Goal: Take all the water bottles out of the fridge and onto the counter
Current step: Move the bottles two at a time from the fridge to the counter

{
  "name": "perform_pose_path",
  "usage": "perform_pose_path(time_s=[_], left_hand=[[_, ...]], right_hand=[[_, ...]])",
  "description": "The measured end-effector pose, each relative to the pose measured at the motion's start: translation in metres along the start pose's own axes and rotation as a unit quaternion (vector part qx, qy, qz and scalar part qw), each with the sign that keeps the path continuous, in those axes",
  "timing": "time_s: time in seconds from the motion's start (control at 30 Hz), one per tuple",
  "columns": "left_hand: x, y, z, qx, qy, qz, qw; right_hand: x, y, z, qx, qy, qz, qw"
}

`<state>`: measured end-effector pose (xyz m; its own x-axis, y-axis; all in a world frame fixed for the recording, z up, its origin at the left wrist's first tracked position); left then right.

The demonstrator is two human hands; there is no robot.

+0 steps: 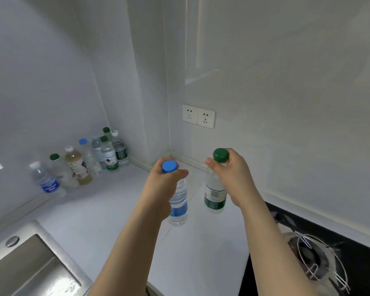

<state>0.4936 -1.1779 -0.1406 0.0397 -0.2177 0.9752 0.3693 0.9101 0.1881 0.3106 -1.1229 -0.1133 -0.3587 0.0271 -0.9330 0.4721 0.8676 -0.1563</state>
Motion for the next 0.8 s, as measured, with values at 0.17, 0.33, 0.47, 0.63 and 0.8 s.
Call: perform_pose_path(time_s=[0.17,0.33,0.47,0.63,0.8], left_hand=[[0.01,-0.04,-0.046,0.014,0.0,-0.004,1.0],[0.029,-0.076,-0.1,0.028,-0.015,0.013,0.999],[0.043,-0.111,-0.152,0.027,-0.013,0.023,0.999],[0.04,-0.161,-0.232,0.069,0.003,0.024,0.997],[0.025,-0.203,-0.301,0.096,0.011,0.024,0.995]], right_hand=[[0.003,-0.047,0.049,-0.014,-0.006,0.002,1.0],[0.011,-0.088,0.11,-0.048,-0.029,0.015,0.998],[0.007,-0.118,0.179,-0.087,-0.067,0.031,0.993],[0.005,-0.16,0.273,-0.142,-0.079,0.045,0.986],[0.014,-0.2,0.364,-0.175,-0.062,0.05,0.981]])
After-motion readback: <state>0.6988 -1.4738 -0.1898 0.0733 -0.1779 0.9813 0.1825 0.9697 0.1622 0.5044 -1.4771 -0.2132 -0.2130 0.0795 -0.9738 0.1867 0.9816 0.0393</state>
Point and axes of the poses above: each hand's wrist, its own y-axis away from the middle knuckle, its own z-axis out of the palm, x = y × z, the point moved 8 cm from there along -y, towards the middle knuckle, and after that the axes turned 6 degrees about -x, right-handed, at the moved point
